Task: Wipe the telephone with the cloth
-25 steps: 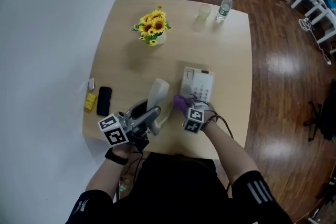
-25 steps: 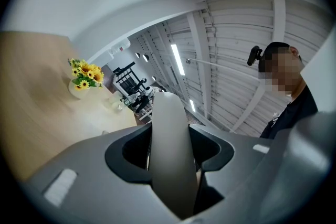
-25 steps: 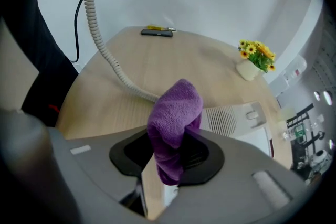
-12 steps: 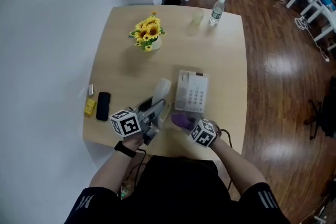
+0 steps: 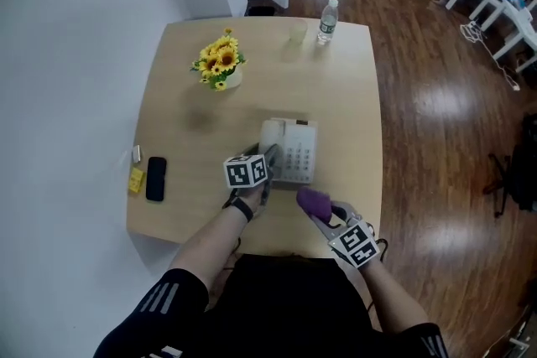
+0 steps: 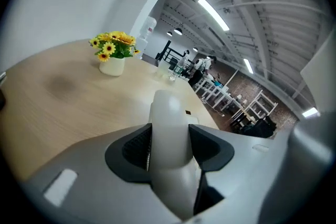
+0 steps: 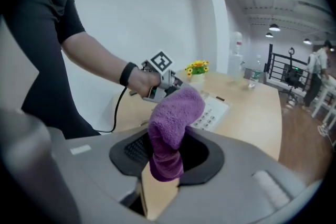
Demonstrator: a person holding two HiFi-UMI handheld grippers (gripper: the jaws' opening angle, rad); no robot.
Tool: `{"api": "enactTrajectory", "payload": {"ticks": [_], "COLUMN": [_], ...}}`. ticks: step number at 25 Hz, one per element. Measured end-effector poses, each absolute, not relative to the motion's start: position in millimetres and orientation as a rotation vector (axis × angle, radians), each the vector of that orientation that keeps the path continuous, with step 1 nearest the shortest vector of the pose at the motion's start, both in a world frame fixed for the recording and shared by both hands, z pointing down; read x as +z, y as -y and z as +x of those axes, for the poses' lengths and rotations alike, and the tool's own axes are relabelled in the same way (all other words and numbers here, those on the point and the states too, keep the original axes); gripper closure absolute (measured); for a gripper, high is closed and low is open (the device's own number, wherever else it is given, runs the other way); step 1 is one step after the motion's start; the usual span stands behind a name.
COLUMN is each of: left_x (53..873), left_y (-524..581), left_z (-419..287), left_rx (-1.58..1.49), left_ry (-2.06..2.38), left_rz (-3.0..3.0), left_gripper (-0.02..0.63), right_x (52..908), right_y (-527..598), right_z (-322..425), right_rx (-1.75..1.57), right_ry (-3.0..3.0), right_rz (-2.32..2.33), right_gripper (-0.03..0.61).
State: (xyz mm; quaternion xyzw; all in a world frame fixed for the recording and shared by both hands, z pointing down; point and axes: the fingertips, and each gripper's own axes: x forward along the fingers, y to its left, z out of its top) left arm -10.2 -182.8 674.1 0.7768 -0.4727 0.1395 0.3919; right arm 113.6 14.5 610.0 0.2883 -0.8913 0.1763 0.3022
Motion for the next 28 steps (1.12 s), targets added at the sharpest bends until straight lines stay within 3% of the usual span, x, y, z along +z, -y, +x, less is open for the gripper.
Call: {"api": "enactTrajectory", "payload": {"ticks": [16,22,28], "left_x": [720.8,700.0,644.4], "left_y": [197.0,197.6,161.7], "left_z": [17.4,14.6,-7.6], "left_rx": [0.593,0.594,0.471], "left_ry": [1.347,1.327,1.194], "left_rz": [1.920,2.016,2.205], "left_gripper": [0.402,0.371,0.371], "right_x": [591.6,585.5,564.5], "right_y": [-35.9,-26.1,3.5], "right_z": [154.2,148.5,146.0], "right_rx": [0.556,0.567,0.865], "right_ry": [2.381,2.404,2.505], "right_rz": [0.867,0.867,0.994], "right_gripper": [0.446,0.445,0.445]}}
